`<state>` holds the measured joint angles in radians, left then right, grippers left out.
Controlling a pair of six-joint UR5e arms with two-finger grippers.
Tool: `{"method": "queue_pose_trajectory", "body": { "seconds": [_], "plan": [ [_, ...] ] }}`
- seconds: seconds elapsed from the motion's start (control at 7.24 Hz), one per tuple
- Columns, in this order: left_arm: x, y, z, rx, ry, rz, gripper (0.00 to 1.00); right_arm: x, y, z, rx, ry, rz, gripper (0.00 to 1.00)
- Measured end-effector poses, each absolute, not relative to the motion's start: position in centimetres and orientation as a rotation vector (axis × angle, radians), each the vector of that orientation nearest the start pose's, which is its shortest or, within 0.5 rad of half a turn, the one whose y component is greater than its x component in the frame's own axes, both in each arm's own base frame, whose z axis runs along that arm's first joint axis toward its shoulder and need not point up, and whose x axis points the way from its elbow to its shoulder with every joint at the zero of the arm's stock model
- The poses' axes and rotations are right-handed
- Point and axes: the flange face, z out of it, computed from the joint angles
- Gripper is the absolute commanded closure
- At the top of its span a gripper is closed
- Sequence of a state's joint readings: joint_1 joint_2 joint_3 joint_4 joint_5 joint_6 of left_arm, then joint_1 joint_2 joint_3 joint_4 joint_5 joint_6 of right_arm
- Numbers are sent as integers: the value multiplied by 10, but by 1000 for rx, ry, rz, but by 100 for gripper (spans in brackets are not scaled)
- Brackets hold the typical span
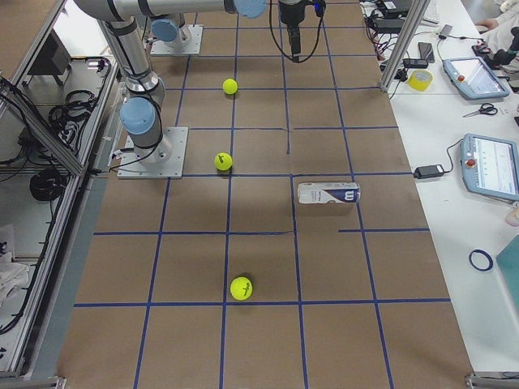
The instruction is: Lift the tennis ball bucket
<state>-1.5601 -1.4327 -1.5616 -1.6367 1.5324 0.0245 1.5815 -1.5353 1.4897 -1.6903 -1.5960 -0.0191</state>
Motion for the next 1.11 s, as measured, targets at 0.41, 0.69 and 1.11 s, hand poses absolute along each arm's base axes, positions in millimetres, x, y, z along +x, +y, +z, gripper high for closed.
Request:
{"method": "queue_pose_trajectory", "body": {
  "seconds": [0.41,0.69,1.11],
  "plan": [
    [-133,-439,549,25,3178,-130,0,135,-511,534,-38,3177,-291,0],
    [-133,-439,549,25,3178,-130,0,135,-508,533,-25,3181,-263,0],
    [-132,-438,550,30,3176,-131,0,126,-508,530,12,3180,-215,0]
  ]
}}
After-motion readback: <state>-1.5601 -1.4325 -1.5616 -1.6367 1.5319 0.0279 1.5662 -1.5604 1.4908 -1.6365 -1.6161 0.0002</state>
